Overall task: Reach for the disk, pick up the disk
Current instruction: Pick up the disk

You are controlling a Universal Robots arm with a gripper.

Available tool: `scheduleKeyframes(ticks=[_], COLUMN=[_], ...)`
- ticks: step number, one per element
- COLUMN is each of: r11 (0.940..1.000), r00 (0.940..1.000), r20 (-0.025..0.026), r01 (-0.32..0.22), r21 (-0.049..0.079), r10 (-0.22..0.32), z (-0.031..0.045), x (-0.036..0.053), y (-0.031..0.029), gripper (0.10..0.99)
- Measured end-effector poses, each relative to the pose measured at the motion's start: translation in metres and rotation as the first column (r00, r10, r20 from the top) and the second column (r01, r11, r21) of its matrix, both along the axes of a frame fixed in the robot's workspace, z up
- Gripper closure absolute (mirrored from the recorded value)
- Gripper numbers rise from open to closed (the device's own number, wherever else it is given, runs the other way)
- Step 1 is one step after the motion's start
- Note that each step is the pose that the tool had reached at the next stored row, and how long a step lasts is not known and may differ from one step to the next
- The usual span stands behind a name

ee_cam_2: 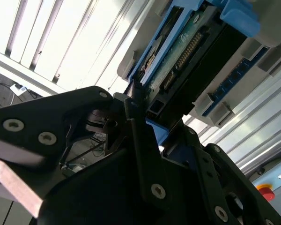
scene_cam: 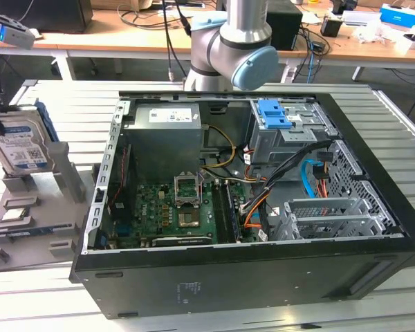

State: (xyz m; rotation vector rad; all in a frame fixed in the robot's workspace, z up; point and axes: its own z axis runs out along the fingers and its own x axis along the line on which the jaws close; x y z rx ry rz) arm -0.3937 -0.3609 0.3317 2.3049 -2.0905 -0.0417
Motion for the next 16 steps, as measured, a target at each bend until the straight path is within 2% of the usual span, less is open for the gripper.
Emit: scheduleKeyframes(ticks=[13,16], r11=[1.0000,1.0000], r00=[1.0000,1.0000], r20=[-0.0001,-0.0001], r01=[0.000,0.000], r21=[0.000,0.000], r10=[0.000,0.000], z=[0.0301,0.0334], x=[0.0009,0.0011], y=[0.0000,0.0000], gripper=[0.718,0.718])
